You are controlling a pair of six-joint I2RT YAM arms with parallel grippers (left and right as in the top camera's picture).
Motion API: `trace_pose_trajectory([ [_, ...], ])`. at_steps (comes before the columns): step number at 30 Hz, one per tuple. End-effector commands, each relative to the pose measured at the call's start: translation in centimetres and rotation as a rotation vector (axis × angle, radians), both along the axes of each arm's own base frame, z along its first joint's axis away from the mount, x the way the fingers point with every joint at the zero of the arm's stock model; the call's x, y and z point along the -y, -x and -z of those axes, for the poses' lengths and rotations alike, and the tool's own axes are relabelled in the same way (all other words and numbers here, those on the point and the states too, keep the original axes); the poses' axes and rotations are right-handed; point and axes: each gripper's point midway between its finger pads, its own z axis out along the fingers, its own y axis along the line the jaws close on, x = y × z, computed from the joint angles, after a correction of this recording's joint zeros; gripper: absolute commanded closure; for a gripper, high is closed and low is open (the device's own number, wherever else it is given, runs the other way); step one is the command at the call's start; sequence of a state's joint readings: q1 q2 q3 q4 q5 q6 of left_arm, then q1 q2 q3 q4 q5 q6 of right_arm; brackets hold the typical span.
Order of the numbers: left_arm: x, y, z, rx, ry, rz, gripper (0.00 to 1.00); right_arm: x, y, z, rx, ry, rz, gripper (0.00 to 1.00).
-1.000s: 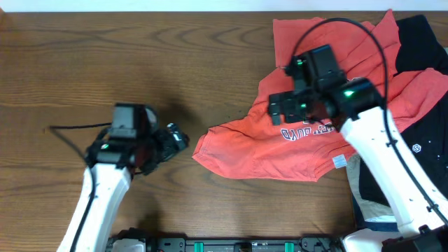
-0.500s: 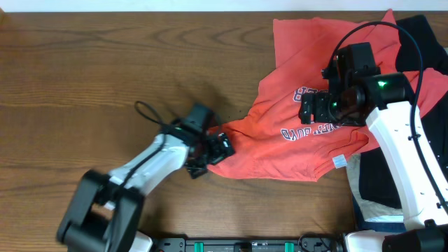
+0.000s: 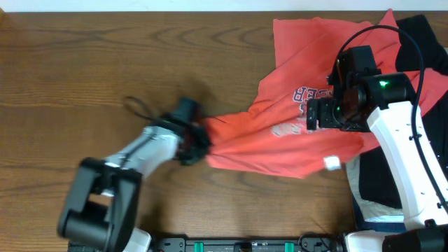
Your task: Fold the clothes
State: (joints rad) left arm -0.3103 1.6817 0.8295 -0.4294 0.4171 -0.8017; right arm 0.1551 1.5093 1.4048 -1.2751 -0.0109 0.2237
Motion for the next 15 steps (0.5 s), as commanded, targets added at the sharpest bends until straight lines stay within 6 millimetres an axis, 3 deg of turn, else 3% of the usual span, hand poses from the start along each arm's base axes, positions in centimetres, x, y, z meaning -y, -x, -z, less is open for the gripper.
trace_pose_trajectory([
  [1, -9.5, -3.8, -2.8, 0.127, -0.164, -0.123, 0.94, 0.8, -0.1, -0.2, 0.012, 0.036, 0.010, 0.01],
  [6, -22.8, -7.8, -8.9, 0.285, -0.278, -0.420, 0.94, 0.8, -0.1, -0.2, 0.012, 0.036, 0.010, 0.01],
  [9, -28.9, -8.7, -12.4, 0.361, -0.304, -0.579, 0.92, 0.8, -0.1, -0.2, 0.012, 0.036, 0.010, 0.01],
  [10, -30.4, -8.7, -13.3, 0.380, -0.296, -0.620, 0.73, 0.8, -0.1, -0.2, 0.012, 0.035, 0.010, 0.01],
  [12, -30.9, -8.8, -14.1, 0.407, -0.221, -0.651, 0.09, 0.8, -0.1, -0.2, 0.012, 0.035, 0.010, 0.01],
  [13, -30.5, -8.7, -14.2, 0.406, -0.173, -0.648, 0.02, 0.8, -0.1, -0.2, 0.012, 0.035, 0.010, 0.01],
  [15, -28.9, -7.5, -13.5, 0.336, -0.097, -0.638, 0.02, 0.8, -0.1, -0.2, 0.013, 0.035, 0.010, 0.01],
])
